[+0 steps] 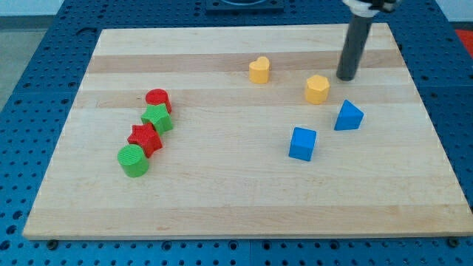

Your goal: Push the yellow hexagon to the yellow heart

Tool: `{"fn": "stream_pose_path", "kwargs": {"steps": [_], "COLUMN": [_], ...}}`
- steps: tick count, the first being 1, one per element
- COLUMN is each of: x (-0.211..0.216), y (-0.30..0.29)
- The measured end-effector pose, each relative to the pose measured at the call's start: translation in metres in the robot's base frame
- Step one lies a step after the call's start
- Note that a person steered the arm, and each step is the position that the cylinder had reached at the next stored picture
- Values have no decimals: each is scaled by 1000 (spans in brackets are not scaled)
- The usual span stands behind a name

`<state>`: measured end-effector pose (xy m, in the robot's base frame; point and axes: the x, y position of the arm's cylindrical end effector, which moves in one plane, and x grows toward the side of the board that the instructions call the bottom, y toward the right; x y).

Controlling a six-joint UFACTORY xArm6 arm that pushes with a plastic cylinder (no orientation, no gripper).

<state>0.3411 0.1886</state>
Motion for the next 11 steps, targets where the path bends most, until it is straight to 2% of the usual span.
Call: {"fn": "stream_pose_path", "kwargs": {"steps": [2,4,5,8,9,11], "x": [42,57,55,46,30,25], "y": [-9,-111,-125,-39,-45,-81]}}
